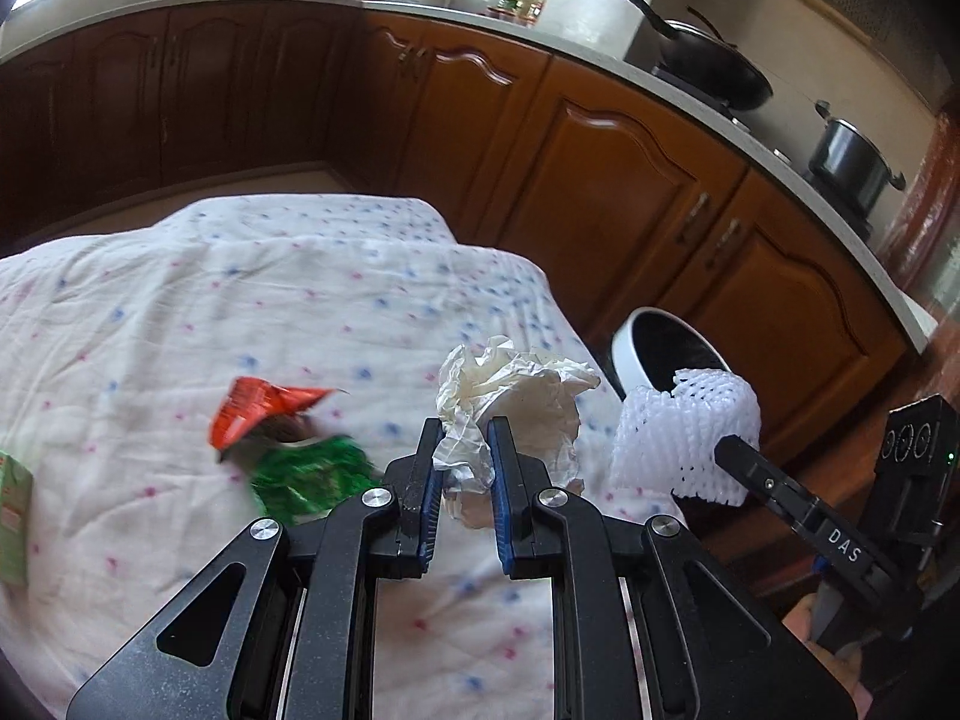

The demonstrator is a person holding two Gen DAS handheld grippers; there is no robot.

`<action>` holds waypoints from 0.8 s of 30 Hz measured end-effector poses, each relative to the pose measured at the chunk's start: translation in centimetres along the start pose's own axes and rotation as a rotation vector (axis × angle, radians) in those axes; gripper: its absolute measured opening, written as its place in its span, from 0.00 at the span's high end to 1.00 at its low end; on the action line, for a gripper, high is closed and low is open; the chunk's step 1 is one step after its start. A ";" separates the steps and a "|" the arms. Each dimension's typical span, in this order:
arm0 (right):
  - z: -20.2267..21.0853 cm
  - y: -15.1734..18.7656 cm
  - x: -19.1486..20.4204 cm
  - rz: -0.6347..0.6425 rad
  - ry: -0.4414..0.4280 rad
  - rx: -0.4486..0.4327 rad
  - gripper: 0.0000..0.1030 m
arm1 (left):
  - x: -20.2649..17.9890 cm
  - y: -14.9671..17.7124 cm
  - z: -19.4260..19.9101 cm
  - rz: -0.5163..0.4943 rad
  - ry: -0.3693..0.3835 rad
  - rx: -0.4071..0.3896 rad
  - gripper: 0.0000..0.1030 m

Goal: Collect trash
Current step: 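Carry the tissue and mesh net over the trash bin with both grippers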

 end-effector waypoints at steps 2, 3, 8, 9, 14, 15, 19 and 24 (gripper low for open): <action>0.8 -0.1 -0.9 -0.011 0.018 -0.015 0.88 | -1.0 0.3 -0.2 -0.012 0.010 0.007 0.87; 1.1 -0.1 -1.2 -0.018 0.021 -0.021 0.88 | -1.4 0.3 -0.3 -0.018 0.016 0.010 0.87; 2.4 -0.5 -2.9 -0.032 0.044 -0.047 0.88 | -3.2 0.4 -0.8 -0.046 0.044 0.024 0.87; 2.6 -0.7 -3.2 -0.039 0.050 -0.055 0.88 | -3.5 0.4 -0.9 -0.051 0.048 0.024 0.87; 3.6 -1.3 -4.6 -0.057 0.072 -0.083 0.87 | -5.3 0.1 -1.3 -0.085 0.066 0.025 0.87; 3.8 -1.6 -4.9 -0.057 0.081 -0.092 0.87 | -5.7 0.0 -1.4 -0.092 0.073 0.026 0.87; 4.6 -2.5 -5.9 -0.057 0.109 -0.128 0.87 | -7.2 -0.4 -2.1 -0.117 0.096 0.033 0.87; 5.0 -4.2 -7.6 -0.046 0.163 -0.154 0.87 | -9.6 -1.2 -3.6 -0.157 0.121 0.044 0.87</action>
Point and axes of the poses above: each gripper's, at about its wrist camera, not at the fingertips, and z roughly against the way its jaws point, x to its left, y to its underside, the point moved 6 cm from there along -z, roughly the way its jaws point, and after that the axes turned 7 degrees about -z, right-handed, at the moved point
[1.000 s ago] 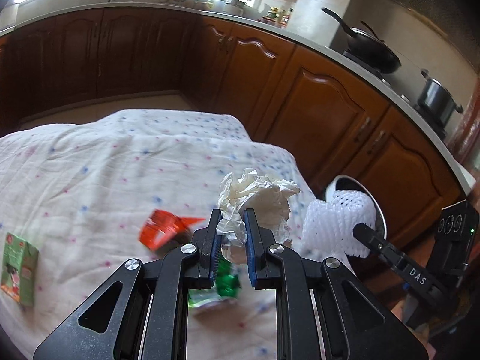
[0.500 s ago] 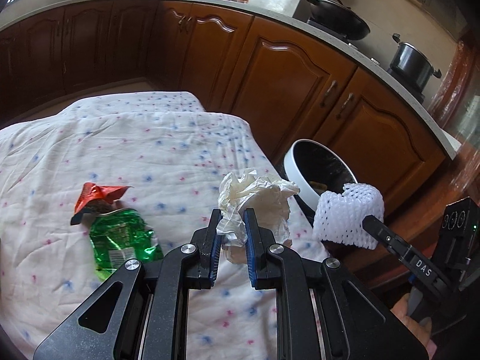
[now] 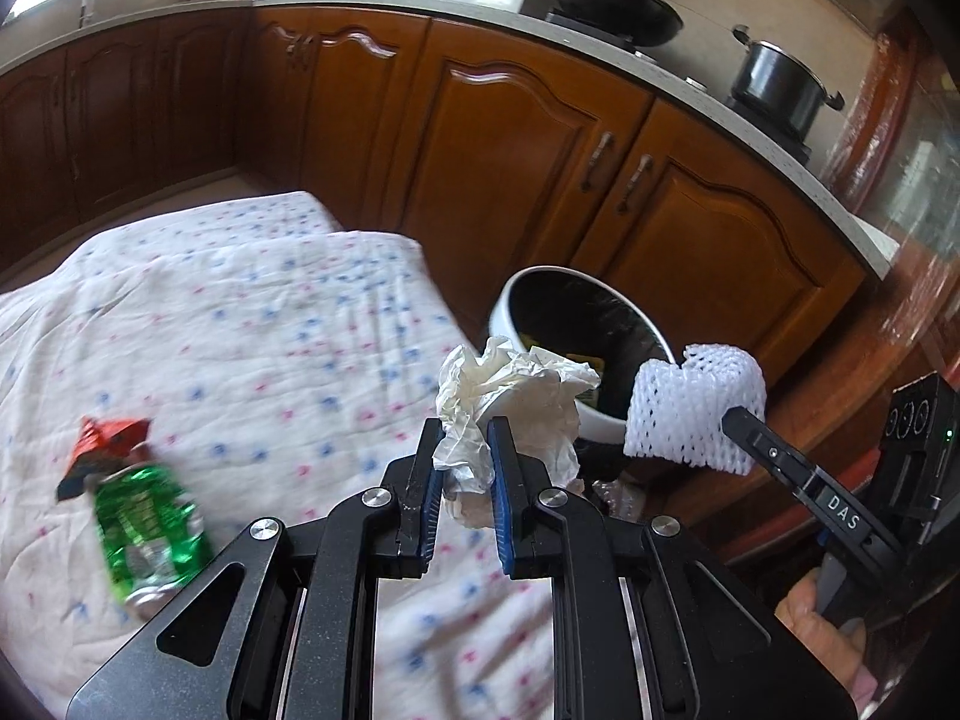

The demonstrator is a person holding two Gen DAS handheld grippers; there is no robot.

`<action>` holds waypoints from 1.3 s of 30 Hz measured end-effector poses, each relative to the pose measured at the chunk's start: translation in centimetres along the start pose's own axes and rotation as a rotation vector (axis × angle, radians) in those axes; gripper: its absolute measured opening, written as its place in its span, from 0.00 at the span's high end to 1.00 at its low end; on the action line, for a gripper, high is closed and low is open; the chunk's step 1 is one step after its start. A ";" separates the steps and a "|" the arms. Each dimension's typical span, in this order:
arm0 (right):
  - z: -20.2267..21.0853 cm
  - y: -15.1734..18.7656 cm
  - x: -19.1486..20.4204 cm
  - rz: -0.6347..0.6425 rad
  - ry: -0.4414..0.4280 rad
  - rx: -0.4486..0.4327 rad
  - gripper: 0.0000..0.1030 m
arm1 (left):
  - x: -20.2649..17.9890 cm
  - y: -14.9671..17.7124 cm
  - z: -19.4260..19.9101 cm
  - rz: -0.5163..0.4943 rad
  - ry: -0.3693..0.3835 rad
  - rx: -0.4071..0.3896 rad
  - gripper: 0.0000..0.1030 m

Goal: Collect trash
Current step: 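Carry the tissue and mesh net over the trash bin with both grippers, then open both grippers to drop the tissue and mesh net into the bin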

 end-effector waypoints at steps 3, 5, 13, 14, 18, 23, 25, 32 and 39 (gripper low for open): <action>-0.3 -1.3 -0.9 -0.004 0.025 -0.015 0.87 | -1.5 -1.1 -1.2 -0.022 0.014 0.004 0.87; -0.7 -2.0 -1.5 -0.003 0.042 -0.017 0.87 | -2.3 -2.0 -2.0 -0.038 0.017 0.003 0.87; -3.7 -4.3 -3.5 0.008 0.088 0.026 0.87 | -5.2 -5.4 -6.7 -0.094 0.023 0.041 0.87; -4.2 -4.4 -3.6 0.016 0.095 0.040 0.87 | -5.5 -5.6 -7.4 -0.105 0.015 0.051 0.87; -6.1 -4.4 -4.2 0.041 0.126 0.095 0.87 | -6.3 -6.4 -10.3 -0.121 -0.004 0.100 0.87; -7.8 -4.2 -4.9 0.045 0.147 0.143 0.83 | -7.2 -7.0 -13.2 -0.146 -0.022 0.152 0.87; -8.4 -4.3 -5.5 0.021 0.145 0.153 0.71 | -7.5 -7.0 -14.0 -0.159 -0.023 0.169 0.84; -7.5 -4.3 -6.1 -0.024 0.119 0.137 0.53 | -7.2 -6.3 -15.0 -0.128 -0.010 0.199 0.56; -4.3 -3.7 -4.9 -0.069 0.050 0.054 0.25 | -5.8 -4.9 -12.8 -0.078 0.015 0.176 0.53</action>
Point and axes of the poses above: each gripper's, at about its wrist camera, not at the fingertips, and z roughly against the way its jaws point, x to its left, y to its underside, the point moved 6 cm from there along -z, roughly the way its jaws point, and after that the axes turned 7 degrees about -z, right-handed, at the moved point
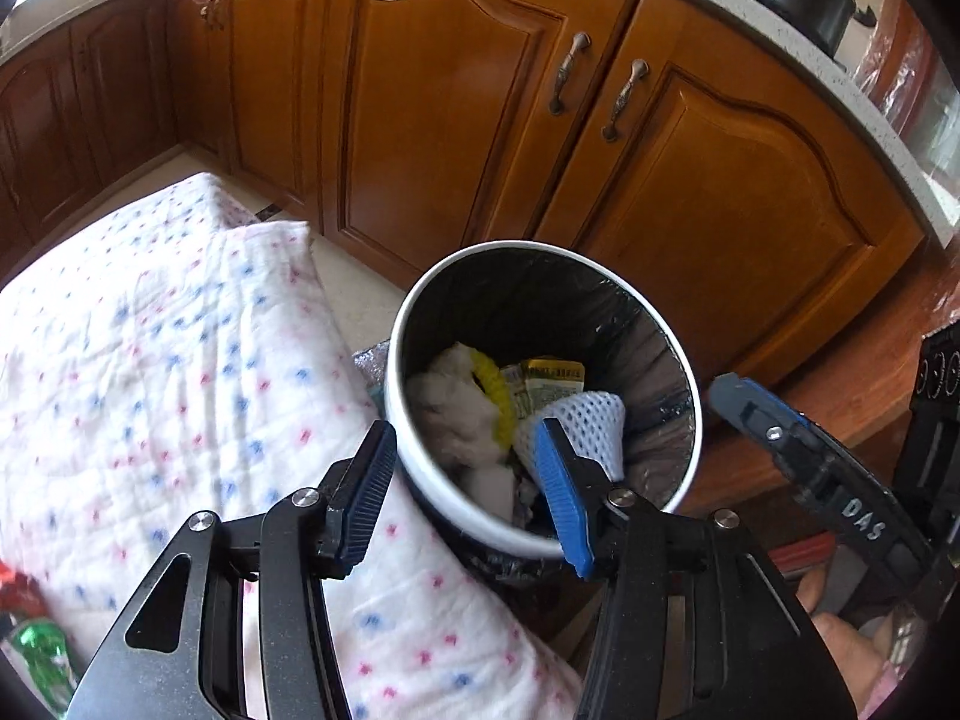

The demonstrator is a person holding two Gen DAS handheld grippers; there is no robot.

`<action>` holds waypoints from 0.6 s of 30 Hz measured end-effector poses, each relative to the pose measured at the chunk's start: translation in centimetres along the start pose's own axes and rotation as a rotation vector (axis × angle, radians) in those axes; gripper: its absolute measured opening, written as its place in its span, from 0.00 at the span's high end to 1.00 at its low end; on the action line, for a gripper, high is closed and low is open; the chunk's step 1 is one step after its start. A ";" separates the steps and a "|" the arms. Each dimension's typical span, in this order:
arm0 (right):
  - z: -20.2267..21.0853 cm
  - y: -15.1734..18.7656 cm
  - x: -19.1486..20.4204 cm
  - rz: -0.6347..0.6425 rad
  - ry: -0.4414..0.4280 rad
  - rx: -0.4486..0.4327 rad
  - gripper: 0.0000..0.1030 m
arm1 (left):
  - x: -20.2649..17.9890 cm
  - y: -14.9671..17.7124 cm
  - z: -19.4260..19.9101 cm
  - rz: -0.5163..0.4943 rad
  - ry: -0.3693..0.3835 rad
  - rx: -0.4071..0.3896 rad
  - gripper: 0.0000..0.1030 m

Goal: Collect trash
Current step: 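Open both grippers to drop the tissue and mesh net into the bin, then move both open grippers back to the green can and orange wrapper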

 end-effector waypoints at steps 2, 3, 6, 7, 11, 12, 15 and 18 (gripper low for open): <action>0.6 0.7 0.3 -0.012 -0.023 -0.011 0.17 | 0.7 1.1 1.1 0.021 0.004 -0.012 0.51; 1.0 1.3 0.6 -0.020 -0.034 -0.013 0.17 | 1.1 1.8 1.8 0.038 0.005 -0.025 0.50; 1.6 2.7 1.5 -0.036 -0.062 -0.012 0.17 | 2.0 3.5 3.3 0.067 0.006 -0.051 0.47; 1.7 3.1 1.8 -0.041 -0.071 -0.010 0.17 | 2.3 4.2 3.9 0.074 0.003 -0.057 0.47; 2.0 5.2 3.5 -0.050 -0.113 0.010 0.17 | 3.9 6.5 6.4 0.111 -0.010 -0.081 0.47; 2.0 5.8 4.0 -0.050 -0.121 0.017 0.16 | 4.3 7.1 7.0 0.122 -0.015 -0.085 0.47; 2.1 7.5 5.3 -0.040 -0.145 0.044 0.16 | 5.6 8.7 8.3 0.142 -0.025 -0.091 0.47; 2.1 9.1 6.5 -0.021 -0.163 0.066 0.16 | 7.0 10.4 9.4 0.172 -0.038 -0.093 0.47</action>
Point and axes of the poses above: each gripper's, at about its wrist camera, not at the fingertips, and z roughly against the way its jaws point, x to its left, y to its underside, the point moved 6 cm from there along -z, roughly the way its jaws point, and after that the axes turned 7 degrees about -z, right-handed, at the moved point
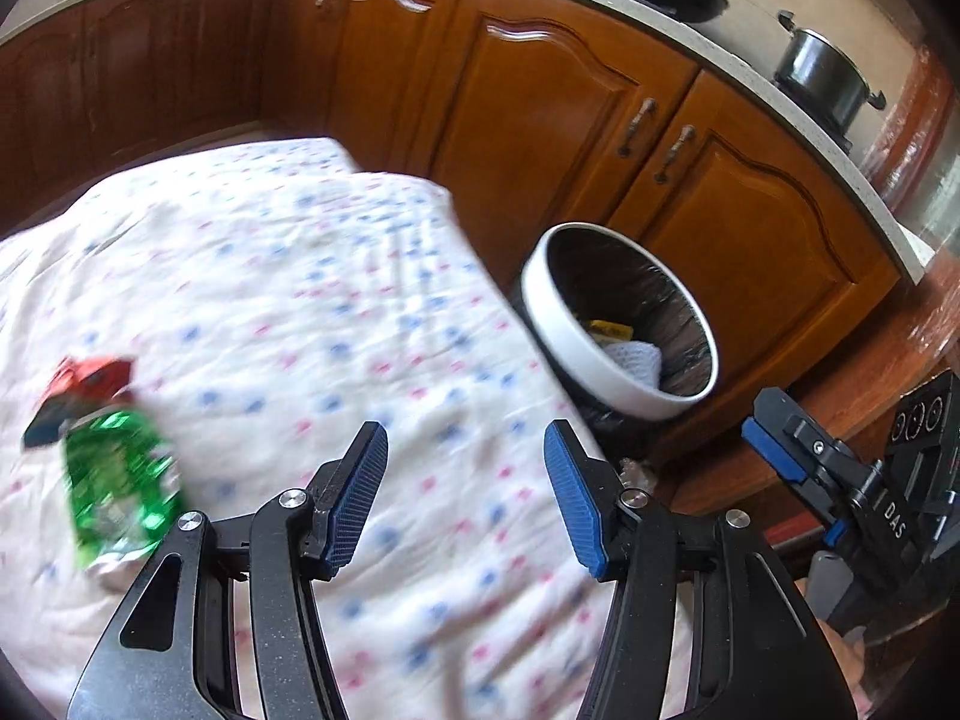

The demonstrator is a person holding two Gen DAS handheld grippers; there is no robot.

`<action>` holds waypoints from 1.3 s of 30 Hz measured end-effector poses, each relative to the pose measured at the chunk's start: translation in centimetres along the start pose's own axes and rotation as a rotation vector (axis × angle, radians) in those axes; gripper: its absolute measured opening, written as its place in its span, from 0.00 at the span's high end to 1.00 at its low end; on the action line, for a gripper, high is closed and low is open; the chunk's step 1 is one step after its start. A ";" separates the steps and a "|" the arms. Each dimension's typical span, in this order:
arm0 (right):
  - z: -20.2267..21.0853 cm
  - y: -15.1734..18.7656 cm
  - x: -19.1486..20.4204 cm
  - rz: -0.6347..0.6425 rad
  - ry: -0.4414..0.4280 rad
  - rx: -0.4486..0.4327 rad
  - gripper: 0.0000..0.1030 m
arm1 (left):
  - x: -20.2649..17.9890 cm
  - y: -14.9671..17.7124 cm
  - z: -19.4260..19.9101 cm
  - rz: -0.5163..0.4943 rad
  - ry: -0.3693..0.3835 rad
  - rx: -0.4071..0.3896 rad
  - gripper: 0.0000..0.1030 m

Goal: Collect trash
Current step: 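Move both open grippers back to the green can and orange wrapper, then grasp the crushed green can with the right gripper while the left gripper grasps the orange wrapper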

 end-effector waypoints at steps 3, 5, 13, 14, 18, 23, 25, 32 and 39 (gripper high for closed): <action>-0.6 1.5 1.1 0.009 -0.023 0.034 0.16 | 1.9 1.4 0.9 0.039 -0.013 -0.001 0.47; -0.8 2.3 1.7 0.017 -0.033 0.047 0.16 | 2.8 2.1 1.4 0.058 -0.022 -0.004 0.47; -1.5 4.7 3.4 0.026 -0.063 0.095 0.16 | 6.3 5.1 3.5 0.119 -0.054 -0.009 0.47; -1.5 5.0 3.7 0.029 -0.065 0.099 0.16 | 6.7 5.4 3.8 0.124 -0.057 -0.011 0.47; -2.0 6.2 4.8 0.049 -0.078 0.127 0.16 | 7.7 6.4 5.0 0.125 -0.076 -0.028 0.47; -2.7 7.4 6.1 0.071 -0.091 0.167 0.16 | 9.0 7.7 6.0 0.143 -0.090 -0.031 0.47; -3.2 8.0 6.7 0.087 -0.089 0.187 0.16 | 9.6 8.0 6.5 0.144 -0.099 -0.039 0.46; -4.8 9.3 8.9 0.110 -0.121 0.245 0.16 | 12.5 9.0 7.7 0.171 -0.134 -0.059 0.40; -7.3 10.0 11.1 0.120 -0.178 0.309 0.16 | 16.0 8.5 8.1 0.219 -0.176 -0.078 0.40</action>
Point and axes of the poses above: each gripper's, at about its wrist camera, not at the fingertips, and z roughly against the way its jaws point, x to its left, y to its underside, the point moved 6 cm from there along -z, roughly the way its jaws point, and after that the axes turned 7 degrees about -z, right-handed, at the moved point
